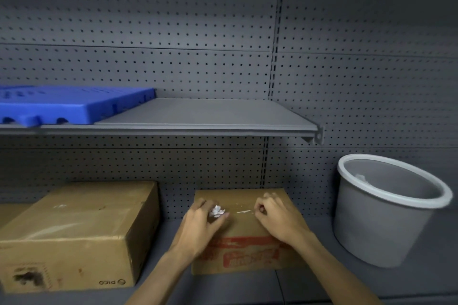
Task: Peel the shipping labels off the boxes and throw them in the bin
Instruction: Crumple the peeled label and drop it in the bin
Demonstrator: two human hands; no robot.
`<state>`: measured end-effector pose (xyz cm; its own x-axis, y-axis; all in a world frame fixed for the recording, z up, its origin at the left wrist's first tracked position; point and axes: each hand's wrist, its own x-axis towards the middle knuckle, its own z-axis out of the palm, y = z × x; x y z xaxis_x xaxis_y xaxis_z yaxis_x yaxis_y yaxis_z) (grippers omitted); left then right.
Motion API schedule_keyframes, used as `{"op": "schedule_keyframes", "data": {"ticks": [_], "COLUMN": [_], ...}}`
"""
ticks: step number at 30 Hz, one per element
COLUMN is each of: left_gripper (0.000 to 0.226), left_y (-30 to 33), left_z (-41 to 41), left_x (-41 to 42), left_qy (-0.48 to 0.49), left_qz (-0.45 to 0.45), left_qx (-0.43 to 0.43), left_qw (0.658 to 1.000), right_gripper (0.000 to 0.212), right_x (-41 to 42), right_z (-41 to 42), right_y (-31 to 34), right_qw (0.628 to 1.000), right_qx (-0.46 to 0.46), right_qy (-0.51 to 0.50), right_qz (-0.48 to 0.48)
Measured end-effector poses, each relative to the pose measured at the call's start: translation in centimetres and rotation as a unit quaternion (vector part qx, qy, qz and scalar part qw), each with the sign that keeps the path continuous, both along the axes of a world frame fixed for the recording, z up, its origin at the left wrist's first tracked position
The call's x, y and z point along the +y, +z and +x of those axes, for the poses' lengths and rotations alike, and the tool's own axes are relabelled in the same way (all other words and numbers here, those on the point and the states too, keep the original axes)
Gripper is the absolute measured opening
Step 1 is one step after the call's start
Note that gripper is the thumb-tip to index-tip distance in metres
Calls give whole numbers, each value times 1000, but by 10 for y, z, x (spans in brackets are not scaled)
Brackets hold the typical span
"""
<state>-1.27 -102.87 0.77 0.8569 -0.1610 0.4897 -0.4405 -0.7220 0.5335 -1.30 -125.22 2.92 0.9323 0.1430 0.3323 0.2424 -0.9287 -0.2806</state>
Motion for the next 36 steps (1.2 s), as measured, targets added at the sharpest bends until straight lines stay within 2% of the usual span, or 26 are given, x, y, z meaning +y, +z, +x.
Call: {"op": "schedule_keyframes", "data": {"ticks": [3, 12, 18, 21, 29, 32, 33, 34, 36], "left_gripper": [16, 24, 36, 45, 47, 68, 68, 61, 27], "left_y": [7, 32, 60, 70, 95, 105, 108, 111, 116], "left_z": [3, 1, -6, -6, 8, 11, 13, 15, 21], "left_x": [-8, -70, -114, -137, -211, -243, -254, -266, -290], "left_qy": [-21, -105, -149, -166, -247, -305, -307, -299, -268], "left_qz": [-3, 33, 24, 19, -19, -26, -30, -36, -42], "left_qx": [-20, -46, -92, -86, -144, -79, -51, -35, -28], "left_qw": [1000, 993, 984, 982, 958, 949, 950, 953, 962], "right_gripper": [12, 13, 15, 20, 22, 23, 23, 24, 23], "right_x": [-16, -70, -109, -130, -201, -235, -246, -256, -276], "right_z": [-9, -50, -70, -75, -82, -85, -86, -86, -84], "right_y": [11, 45, 68, 80, 100, 105, 106, 107, 108], "right_qw": [999, 993, 984, 978, 971, 969, 968, 967, 966], "right_qx": [-46, -84, -116, -142, -144, -139, -139, -139, -140], "right_qy": [-12, -78, -121, -143, -188, -202, -206, -210, -217], "right_qz": [-12, -39, -57, -55, -28, -24, -25, -28, -31]}}
